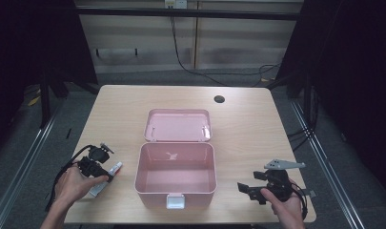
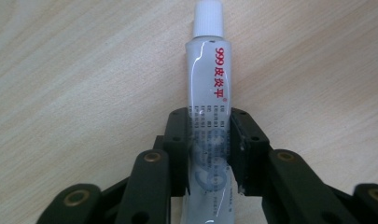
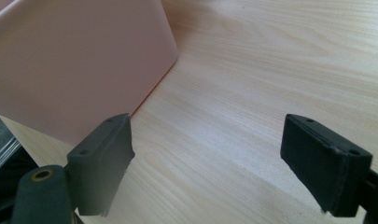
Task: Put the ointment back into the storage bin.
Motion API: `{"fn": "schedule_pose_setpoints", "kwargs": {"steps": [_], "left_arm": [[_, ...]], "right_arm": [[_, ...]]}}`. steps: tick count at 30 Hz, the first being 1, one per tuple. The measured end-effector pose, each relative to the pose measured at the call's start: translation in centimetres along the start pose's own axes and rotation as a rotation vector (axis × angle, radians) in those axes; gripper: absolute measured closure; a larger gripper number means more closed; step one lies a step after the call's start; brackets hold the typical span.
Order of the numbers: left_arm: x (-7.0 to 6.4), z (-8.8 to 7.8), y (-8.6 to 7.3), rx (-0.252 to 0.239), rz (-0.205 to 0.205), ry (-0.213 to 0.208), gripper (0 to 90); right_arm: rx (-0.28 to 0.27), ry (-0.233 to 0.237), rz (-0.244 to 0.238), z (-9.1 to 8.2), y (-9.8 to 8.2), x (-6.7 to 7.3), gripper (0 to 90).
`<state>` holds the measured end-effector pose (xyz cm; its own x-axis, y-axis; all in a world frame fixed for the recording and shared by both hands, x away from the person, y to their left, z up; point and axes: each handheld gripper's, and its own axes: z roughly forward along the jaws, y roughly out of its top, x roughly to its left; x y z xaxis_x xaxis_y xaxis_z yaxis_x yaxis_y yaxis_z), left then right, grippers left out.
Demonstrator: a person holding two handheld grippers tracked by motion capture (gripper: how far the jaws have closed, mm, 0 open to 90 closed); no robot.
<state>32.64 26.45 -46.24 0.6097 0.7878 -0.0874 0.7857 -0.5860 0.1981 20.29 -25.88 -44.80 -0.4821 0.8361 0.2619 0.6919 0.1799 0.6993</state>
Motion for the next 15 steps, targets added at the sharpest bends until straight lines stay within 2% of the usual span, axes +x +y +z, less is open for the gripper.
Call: {"fn": "schedule_pose_setpoints", "kwargs": {"steps": [2,6,7,10,12,15], "left_arm": [[0.2,0.0,-0.1,-0.011,-0.011,-0.029,71.5],[0.3,-0.1,-0.2,-0.008,-0.012,-0.036,71.6],[0.3,-0.1,-0.2,-0.011,-0.023,-0.039,71.6],[0.5,-0.4,-0.3,-0.018,-0.026,-0.066,71.6],[0.5,-0.7,-0.4,-0.037,-0.046,-0.076,71.6],[0.7,-1.1,-0.6,-0.049,-0.043,-0.088,71.6]], "right_arm": [[-0.001,-0.001,0.000,0.0,0.0,0.0,16.5],[-0.001,-0.002,0.002,-0.1,0.0,0.0,16.5],[-0.001,-0.001,0.002,-0.1,0.0,0.0,16.4],[-0.001,0.001,0.001,-0.1,0.0,0.0,16.5],[-0.002,0.001,0.003,-0.1,0.0,0.0,16.5],[-0.002,0.001,0.003,-0.1,0.0,0.0,16.5]]}}
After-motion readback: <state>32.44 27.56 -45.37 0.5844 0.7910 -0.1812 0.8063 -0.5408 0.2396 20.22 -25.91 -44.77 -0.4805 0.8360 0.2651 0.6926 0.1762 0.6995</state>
